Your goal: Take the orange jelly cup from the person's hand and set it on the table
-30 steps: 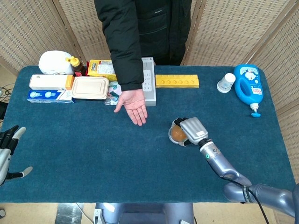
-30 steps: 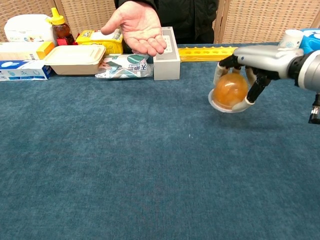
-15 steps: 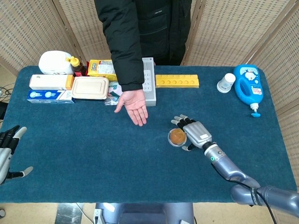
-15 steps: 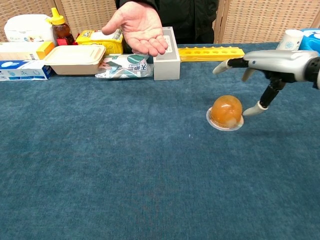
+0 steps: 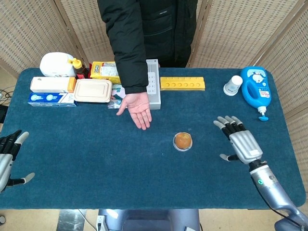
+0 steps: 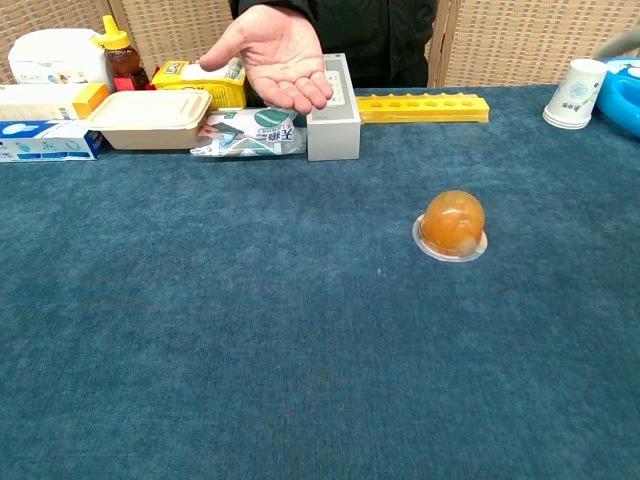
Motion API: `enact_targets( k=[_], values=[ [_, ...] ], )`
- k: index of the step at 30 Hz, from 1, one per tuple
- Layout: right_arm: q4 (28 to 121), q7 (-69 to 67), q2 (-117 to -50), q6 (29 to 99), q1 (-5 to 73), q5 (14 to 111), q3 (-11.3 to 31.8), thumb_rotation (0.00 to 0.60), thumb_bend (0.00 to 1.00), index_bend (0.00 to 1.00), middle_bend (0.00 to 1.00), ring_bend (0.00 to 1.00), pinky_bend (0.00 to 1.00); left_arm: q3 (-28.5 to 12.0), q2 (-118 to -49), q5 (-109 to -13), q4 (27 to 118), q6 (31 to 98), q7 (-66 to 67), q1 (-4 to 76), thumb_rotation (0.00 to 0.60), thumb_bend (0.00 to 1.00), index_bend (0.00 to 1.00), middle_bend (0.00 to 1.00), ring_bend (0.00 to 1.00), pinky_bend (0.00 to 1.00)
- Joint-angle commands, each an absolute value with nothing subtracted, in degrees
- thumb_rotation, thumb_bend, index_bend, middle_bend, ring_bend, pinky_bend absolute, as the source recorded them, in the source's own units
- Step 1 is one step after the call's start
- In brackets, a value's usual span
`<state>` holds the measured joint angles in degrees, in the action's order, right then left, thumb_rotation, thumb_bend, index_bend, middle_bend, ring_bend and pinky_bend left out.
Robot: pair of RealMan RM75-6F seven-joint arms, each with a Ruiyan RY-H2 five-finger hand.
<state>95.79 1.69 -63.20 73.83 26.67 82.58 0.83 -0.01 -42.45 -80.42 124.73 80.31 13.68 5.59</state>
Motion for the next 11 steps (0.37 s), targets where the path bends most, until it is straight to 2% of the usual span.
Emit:
enact_targets(
  k=[1,6,11],
  values=[
    [91.6,5.7,-64.3,87.9,17.5,89.2,-1.0,0.6,0.0,0.1,0.07,0.0,0.03,0.2,-43.1,-80.6,124.9,80.5,14.8,5.5,0.6,0.02,0.0,0.0,0.0,0.01],
    [89.5,1.9,-65.8,94.0,13.0,91.0,-1.4,0.6,0.0,0.1,0.07,0.0,0.01,0.7,-43.9,-81.8,125.2,81.2,16.6,5.1,0.6,0.02,0.0,0.0,0.0,0.01],
    [88.1,1.2,-66.3,95.5,10.6,92.1,-1.8,0.6,0.0,0.1,0.06,0.0,0.0,1.0,-44.9,-82.4,125.3,81.4,18.5,4.8,0.6,0.02,0.0,0.0,0.0,0.01]
  ],
)
